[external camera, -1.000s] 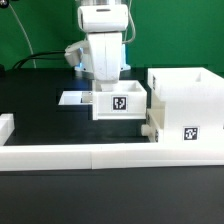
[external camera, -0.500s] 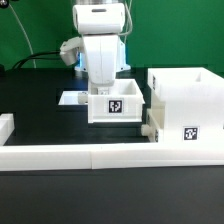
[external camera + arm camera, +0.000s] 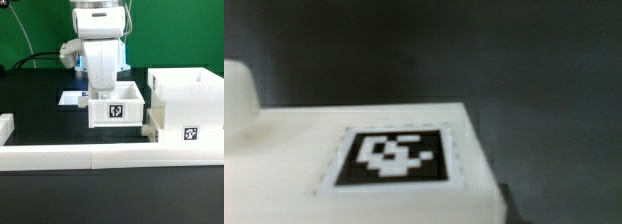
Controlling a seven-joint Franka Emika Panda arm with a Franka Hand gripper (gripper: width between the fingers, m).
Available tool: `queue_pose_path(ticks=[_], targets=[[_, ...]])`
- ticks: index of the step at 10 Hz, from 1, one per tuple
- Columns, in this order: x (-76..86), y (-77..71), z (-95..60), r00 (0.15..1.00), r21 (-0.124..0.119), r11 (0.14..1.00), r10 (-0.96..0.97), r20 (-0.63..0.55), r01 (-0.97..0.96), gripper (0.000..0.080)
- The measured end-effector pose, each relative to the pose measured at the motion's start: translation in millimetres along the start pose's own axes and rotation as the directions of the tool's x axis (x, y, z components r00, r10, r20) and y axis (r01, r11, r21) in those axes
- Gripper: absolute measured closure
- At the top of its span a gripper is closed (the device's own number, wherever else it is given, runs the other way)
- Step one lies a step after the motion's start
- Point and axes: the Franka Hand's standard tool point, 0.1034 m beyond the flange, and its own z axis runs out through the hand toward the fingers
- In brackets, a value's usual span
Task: Assemble drawer
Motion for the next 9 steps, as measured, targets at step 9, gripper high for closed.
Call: queue_pose_path(ticks=[9], targets=[[10.3,4.9,1.1,1.000,-0.036,0.999,-0.006,-0.006,0.006,0.0757]])
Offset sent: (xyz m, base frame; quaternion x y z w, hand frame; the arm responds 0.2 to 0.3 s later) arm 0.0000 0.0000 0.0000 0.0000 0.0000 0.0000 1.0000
